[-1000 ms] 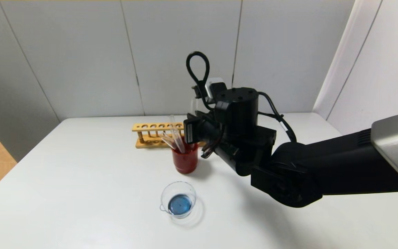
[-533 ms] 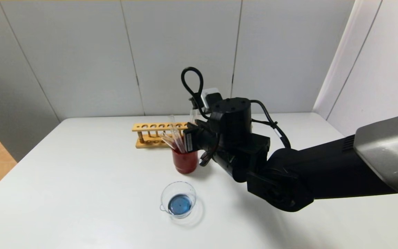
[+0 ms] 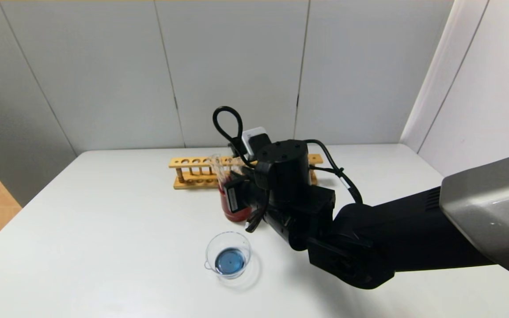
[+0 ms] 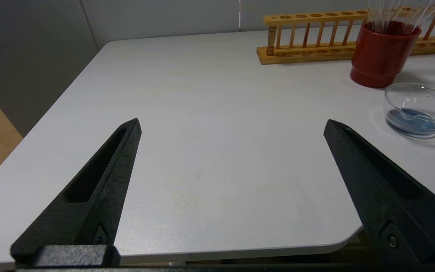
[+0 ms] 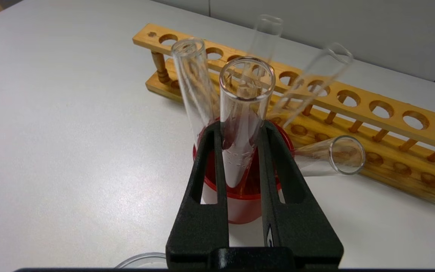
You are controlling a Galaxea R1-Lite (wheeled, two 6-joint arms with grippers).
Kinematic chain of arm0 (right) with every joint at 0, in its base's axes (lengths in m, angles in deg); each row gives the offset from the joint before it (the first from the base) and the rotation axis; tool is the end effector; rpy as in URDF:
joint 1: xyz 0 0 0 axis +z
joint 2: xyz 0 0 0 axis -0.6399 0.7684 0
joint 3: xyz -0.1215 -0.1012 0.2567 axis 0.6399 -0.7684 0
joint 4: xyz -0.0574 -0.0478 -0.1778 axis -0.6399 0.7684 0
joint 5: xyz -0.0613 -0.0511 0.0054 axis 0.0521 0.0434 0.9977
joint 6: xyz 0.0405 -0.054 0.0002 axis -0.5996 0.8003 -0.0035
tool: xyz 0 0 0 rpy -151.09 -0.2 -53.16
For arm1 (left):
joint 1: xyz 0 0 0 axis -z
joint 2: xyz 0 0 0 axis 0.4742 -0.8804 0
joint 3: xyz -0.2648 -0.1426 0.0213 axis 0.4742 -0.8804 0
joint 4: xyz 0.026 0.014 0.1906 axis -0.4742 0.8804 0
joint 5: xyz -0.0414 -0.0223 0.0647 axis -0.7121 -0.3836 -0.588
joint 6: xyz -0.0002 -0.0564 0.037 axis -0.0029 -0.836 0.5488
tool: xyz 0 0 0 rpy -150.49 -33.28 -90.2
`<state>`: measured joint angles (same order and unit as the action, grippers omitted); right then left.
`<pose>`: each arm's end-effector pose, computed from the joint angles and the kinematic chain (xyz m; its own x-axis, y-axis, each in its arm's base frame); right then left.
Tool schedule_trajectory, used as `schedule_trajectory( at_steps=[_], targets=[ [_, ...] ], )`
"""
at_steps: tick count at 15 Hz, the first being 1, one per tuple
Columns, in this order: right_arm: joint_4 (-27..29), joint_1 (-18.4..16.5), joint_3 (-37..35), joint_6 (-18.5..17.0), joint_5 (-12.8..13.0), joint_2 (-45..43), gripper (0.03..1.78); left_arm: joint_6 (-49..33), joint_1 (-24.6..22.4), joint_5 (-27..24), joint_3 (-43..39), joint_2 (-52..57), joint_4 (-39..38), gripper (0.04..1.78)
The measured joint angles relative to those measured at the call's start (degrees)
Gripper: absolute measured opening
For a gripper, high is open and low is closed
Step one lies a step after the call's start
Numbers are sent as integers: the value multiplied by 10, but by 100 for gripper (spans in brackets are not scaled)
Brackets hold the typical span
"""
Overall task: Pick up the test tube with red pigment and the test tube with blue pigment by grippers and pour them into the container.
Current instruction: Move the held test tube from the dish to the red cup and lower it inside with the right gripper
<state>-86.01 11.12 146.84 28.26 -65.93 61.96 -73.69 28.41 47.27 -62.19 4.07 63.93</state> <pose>0.3102 0.3431 0.1379 0.8528 0.4783 -0.2098 -0.4899 0.8718 -0.0038 0.0230 0.0000 0.0857 0.9976 -0.0018 0.0693 0.0005 0.9998 0.0195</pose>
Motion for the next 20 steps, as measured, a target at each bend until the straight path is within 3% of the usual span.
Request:
schedule_trajectory(
  at_steps=[11, 15, 20],
  targets=[
    [2, 6, -6, 10, -1, 1, 26, 0, 0, 0, 0, 0, 0, 171],
    [2, 7, -14, 16, -26, 5, 26, 0, 0, 0, 0, 0, 0, 171],
    [-1, 7, -25, 16, -34, 6, 32, 0, 0, 0, 0, 0, 0, 171]
  ],
)
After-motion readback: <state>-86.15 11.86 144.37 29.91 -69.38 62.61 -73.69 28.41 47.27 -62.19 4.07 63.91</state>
